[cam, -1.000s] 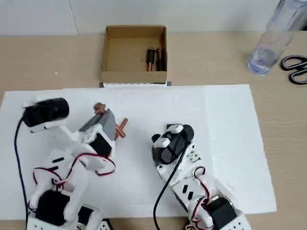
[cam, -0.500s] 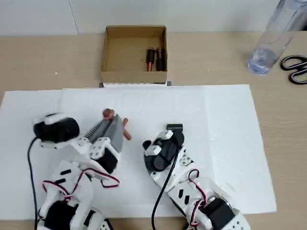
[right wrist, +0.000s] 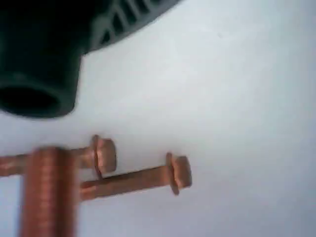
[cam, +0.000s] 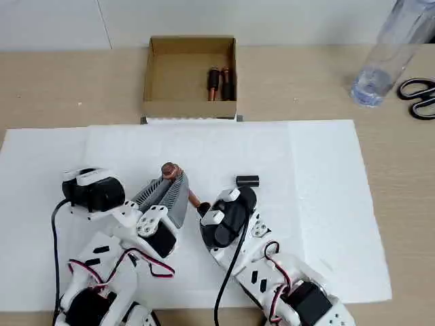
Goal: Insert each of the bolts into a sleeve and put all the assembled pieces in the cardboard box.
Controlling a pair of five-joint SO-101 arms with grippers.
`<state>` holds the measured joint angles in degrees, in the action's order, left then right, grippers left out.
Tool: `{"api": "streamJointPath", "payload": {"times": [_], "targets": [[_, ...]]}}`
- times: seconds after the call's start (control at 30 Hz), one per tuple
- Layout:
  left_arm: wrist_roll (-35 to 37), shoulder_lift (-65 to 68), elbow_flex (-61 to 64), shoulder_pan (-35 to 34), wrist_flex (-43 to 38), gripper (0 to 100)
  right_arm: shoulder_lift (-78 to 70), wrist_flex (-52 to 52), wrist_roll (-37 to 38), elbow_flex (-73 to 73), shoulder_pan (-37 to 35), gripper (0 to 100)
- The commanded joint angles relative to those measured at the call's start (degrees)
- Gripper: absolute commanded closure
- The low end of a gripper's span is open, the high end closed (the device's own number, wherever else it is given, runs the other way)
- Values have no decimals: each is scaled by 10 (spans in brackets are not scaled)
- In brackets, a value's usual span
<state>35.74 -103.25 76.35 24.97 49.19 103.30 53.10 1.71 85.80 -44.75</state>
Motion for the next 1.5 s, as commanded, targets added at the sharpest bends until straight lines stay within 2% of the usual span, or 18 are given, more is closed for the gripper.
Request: {"api": "streamJointPath", "payload": {"times": [0.0, 0.57, 0.8, 1.47], "targets": [[-2, -8, 7, 15, -17, 995, 5, -28, -4, -8, -2, 997], [-3, -8, 10, 6, -20, 995, 5, -42, -4, -7, -2, 997], [-3, -8, 9, -18, -58, 995, 5, -42, -4, 0, -2, 997], [-1, -8, 24, 2, -33, 995, 5, -47, -2, -1, -3, 997]]}}
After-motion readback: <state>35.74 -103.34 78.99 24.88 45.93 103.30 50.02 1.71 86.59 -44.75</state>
